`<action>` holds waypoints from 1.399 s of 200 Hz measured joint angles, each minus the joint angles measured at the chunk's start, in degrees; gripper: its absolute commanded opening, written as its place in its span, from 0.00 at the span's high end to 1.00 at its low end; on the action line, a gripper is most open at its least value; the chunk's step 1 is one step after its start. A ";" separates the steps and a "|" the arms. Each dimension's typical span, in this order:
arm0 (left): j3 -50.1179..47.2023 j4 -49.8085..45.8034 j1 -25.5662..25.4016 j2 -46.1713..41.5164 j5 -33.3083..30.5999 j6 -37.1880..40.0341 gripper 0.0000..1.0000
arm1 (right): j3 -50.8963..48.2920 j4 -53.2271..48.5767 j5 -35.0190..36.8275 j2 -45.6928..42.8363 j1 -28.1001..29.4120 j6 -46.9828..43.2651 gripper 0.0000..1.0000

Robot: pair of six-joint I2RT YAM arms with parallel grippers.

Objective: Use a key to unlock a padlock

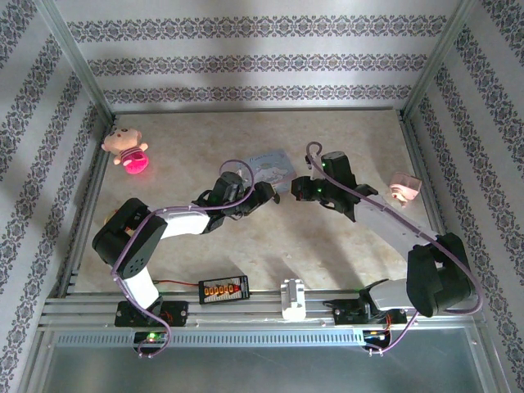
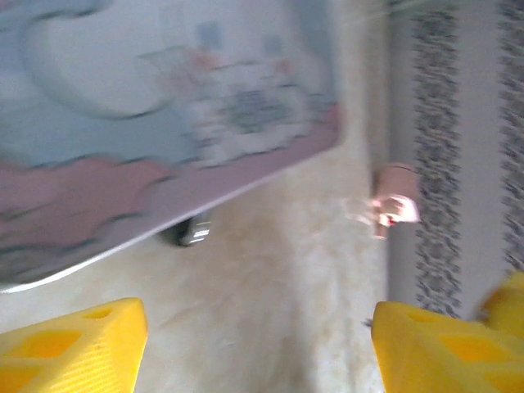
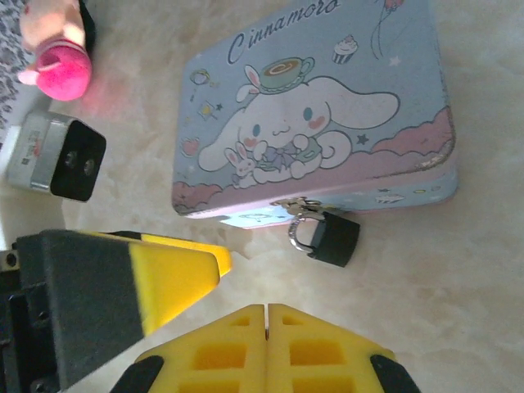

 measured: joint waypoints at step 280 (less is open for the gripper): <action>-4.26 30.84 -4.20 -1.42 4.33 54.95 0.59 | 3.30 6.25 -7.39 -7.04 0.66 14.67 1.00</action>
